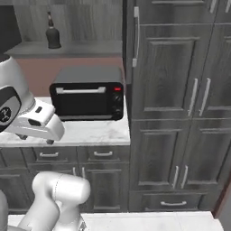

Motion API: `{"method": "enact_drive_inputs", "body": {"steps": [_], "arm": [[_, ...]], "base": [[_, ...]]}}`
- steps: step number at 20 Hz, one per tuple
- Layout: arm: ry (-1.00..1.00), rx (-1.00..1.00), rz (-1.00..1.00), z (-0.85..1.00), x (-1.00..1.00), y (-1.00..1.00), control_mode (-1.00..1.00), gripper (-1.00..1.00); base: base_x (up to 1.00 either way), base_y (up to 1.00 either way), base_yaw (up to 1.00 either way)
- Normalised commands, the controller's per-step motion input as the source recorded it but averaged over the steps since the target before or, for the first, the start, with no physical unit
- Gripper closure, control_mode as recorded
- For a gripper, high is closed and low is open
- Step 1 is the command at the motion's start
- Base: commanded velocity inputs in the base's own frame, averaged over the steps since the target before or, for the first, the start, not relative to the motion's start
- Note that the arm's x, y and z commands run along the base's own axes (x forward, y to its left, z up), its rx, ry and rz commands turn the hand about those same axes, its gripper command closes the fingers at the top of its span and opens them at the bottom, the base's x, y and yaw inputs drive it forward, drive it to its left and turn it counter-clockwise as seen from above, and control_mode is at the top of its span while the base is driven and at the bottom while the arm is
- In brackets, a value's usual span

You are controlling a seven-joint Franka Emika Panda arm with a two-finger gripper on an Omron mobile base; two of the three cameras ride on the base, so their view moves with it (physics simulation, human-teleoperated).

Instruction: Get the candle and the liquor from the cabinet and move them to the dining counter.

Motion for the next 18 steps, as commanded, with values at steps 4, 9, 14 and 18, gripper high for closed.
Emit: {"method": "enact_drive_inputs", "body": {"steps": [4, 9, 14, 18], "arm": [[0.00, 0.00, 0.00, 0.00, 0.00, 0.00, 1.00, -1.00], [0.00, 0.00, 0.00, 0.00, 0.00, 0.00, 1.00, -1.00], [0.00, 0.00, 0.00, 0.00, 0.00, 0.00, 1.00, -1.00], [0.00, 0.00, 0.00, 0.00, 0.00, 0.00, 1.00, -1.00]], "base": [[0.53, 0.00, 0.62], [0.05, 0.01, 0.17], [0.41, 0.31, 0.01], [0.29, 0.44, 0.01]]}}
